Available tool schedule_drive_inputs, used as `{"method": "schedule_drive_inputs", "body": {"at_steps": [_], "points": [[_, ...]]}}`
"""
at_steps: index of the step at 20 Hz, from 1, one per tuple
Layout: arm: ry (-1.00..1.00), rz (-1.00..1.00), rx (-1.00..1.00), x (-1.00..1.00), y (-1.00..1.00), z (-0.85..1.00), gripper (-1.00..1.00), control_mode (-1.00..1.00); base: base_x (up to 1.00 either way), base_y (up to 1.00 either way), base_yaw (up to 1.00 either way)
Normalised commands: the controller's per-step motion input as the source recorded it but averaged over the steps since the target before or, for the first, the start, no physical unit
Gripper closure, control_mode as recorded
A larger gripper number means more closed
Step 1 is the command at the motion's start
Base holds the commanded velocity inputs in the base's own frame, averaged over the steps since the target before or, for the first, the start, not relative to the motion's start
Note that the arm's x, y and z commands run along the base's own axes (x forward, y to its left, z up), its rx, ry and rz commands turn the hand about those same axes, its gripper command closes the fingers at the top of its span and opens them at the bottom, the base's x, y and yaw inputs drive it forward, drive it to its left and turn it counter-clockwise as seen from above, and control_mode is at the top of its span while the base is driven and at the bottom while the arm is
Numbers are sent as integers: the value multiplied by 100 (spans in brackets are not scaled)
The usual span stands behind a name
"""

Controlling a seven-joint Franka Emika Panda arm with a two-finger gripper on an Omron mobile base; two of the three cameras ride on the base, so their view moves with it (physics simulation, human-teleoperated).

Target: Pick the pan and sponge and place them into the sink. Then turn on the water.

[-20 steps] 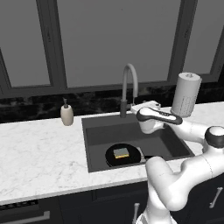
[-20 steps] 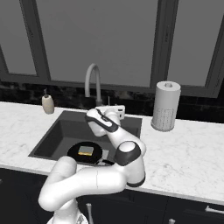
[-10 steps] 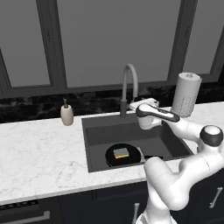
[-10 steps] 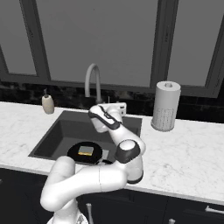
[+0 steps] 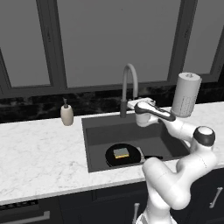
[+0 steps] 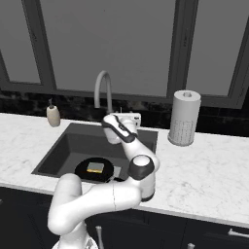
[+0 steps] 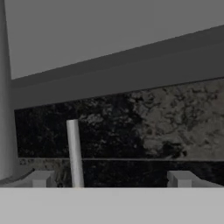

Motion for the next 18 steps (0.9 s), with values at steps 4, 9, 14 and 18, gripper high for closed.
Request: {"method": "schedule_drive_inputs", "body": {"at_steps": [4, 9, 14, 18], "points": [[0, 7, 4, 31, 0, -14, -100, -100, 0, 0, 0], [0, 4, 0, 32, 0, -15, -100, -100, 0, 0, 0], [0, 2, 0, 33, 0, -18, -100, -100, 0, 0, 0], [0, 0, 0, 32, 0, -15, 100, -100, 0, 0, 0]]}}
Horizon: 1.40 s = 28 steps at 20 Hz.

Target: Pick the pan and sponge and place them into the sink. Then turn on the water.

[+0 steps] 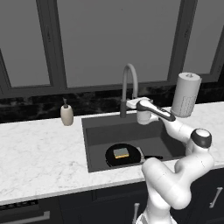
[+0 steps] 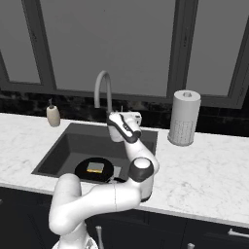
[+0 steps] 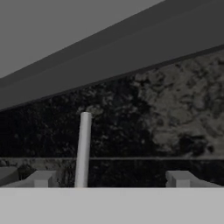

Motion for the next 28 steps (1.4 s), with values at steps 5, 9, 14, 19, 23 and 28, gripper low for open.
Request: {"method": "schedule_drive_inputs", "body": {"at_steps": [5, 9, 14, 19, 23, 28], "points": [[0, 0, 0, 19, -5, -3, 100, -100, 0, 0, 0], [0, 0, 0, 8, -36, 0, 100, -100, 0, 0, 0], [1, -3, 0, 7, -54, 0, 100, -100, 0, 0, 0], [10, -6, 0, 6, -78, 0, 100, -100, 0, 0, 0], [14, -8, 0, 1, -84, -1, 100, -100, 0, 0, 0], [12, -5, 0, 0, -86, -8, 100, -100, 0, 0, 0]]}}
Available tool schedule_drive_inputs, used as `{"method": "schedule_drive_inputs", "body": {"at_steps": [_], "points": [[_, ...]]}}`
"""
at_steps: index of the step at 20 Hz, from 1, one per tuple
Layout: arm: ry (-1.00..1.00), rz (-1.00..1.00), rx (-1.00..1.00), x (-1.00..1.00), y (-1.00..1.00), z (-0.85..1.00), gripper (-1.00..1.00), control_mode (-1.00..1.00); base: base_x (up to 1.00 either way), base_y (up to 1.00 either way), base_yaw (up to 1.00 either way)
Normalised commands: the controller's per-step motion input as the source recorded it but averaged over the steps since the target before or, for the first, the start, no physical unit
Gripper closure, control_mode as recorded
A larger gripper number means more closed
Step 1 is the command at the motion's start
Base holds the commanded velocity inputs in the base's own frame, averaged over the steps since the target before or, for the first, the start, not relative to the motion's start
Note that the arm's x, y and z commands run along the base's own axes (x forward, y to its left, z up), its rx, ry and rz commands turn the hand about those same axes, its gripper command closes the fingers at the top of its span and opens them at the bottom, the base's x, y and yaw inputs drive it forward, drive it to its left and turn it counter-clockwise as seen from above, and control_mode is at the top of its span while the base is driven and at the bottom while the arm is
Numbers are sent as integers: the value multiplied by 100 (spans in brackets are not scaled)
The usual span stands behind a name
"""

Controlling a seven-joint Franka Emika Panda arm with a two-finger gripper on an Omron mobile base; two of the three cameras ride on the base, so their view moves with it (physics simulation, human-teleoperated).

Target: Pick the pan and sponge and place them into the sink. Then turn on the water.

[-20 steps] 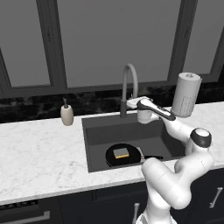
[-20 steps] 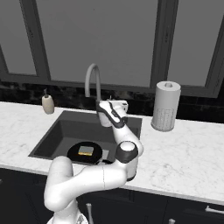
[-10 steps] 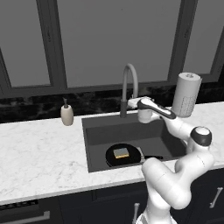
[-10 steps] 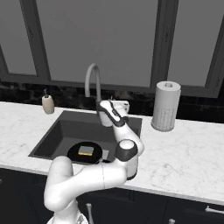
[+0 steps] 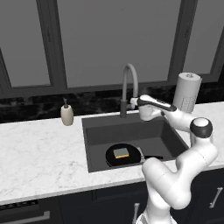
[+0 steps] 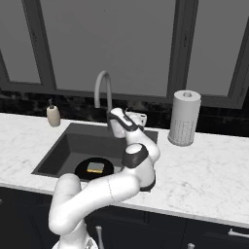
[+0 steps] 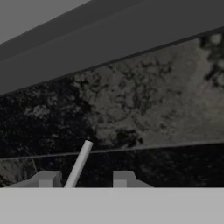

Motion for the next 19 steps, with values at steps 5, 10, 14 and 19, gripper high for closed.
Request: {"method": "schedule_drive_inputs", "body": {"at_steps": [5, 10, 14, 19], "points": [[2, 0, 2, -18, -93, -2, 100, -100, 0, 0, 0], [0, 1, 9, -39, -89, 0, 100, -100, 0, 0, 0], [0, 1, 20, -92, -35, 46, 100, -100, 0, 0, 0], [-2, 0, 18, -100, 6, 48, 100, -100, 0, 0, 0]]}}
